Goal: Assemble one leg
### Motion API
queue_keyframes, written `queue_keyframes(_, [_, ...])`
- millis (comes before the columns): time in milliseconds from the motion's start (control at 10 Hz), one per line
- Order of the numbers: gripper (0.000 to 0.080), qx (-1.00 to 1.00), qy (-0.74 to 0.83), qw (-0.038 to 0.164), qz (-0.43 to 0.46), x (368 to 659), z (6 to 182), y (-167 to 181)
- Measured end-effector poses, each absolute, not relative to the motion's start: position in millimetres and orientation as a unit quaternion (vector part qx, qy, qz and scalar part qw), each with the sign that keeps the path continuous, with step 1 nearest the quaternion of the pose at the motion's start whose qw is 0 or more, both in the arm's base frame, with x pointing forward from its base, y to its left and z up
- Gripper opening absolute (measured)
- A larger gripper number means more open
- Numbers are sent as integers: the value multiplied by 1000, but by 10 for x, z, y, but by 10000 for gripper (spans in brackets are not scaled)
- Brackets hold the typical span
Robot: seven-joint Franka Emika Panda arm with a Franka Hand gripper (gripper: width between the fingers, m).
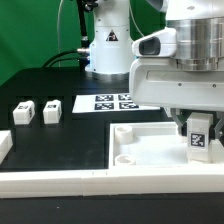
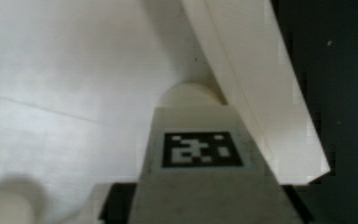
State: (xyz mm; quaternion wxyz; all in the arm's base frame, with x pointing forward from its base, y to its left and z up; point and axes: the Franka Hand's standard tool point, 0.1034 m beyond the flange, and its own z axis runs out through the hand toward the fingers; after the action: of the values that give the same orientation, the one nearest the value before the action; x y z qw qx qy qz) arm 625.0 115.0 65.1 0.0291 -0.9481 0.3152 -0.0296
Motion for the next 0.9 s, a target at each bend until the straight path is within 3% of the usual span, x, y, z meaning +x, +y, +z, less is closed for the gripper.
queue_keyframes(500, [291,-840,540,42,-15,6245,641,1140])
queue_keyframes(700, [291,-833,551,45,-13,6244,642,1156])
queue_keyframes(800, [479,-835,548,45,-13,6244,642,1157])
queue_keyframes(900, [611,-836,547,45,-13,6244,642,1158])
